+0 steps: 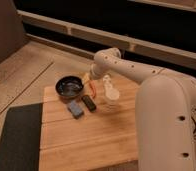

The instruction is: Place the pepper in the ceramic bowl

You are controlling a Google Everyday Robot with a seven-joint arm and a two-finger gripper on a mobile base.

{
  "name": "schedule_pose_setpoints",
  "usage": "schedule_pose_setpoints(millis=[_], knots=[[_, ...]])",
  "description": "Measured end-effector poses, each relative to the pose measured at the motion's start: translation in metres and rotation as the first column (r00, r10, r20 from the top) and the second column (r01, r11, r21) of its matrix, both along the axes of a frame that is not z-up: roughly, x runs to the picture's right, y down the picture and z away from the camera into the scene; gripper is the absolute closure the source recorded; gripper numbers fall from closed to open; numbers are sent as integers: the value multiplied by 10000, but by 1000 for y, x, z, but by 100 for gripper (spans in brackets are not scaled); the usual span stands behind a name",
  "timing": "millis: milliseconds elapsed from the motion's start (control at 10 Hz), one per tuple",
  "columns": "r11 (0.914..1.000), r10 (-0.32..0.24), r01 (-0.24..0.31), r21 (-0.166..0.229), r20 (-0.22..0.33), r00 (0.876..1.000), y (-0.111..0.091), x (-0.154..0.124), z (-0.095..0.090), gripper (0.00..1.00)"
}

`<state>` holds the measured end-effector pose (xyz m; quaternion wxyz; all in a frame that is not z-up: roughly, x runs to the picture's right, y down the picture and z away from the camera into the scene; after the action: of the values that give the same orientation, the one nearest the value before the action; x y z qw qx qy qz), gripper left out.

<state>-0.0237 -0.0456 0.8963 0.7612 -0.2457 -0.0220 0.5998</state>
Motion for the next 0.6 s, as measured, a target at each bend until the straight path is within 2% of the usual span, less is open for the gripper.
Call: schedule_pose_setpoints(millis=[300, 500, 600], knots=[[10000, 53, -54, -34, -255, 9997, 6, 2, 10, 35], [9998, -21, 12, -190, -429, 9991, 13, 2, 19, 35], [9992, -31, 4, -411, -643, 9979, 19, 8, 28, 35]])
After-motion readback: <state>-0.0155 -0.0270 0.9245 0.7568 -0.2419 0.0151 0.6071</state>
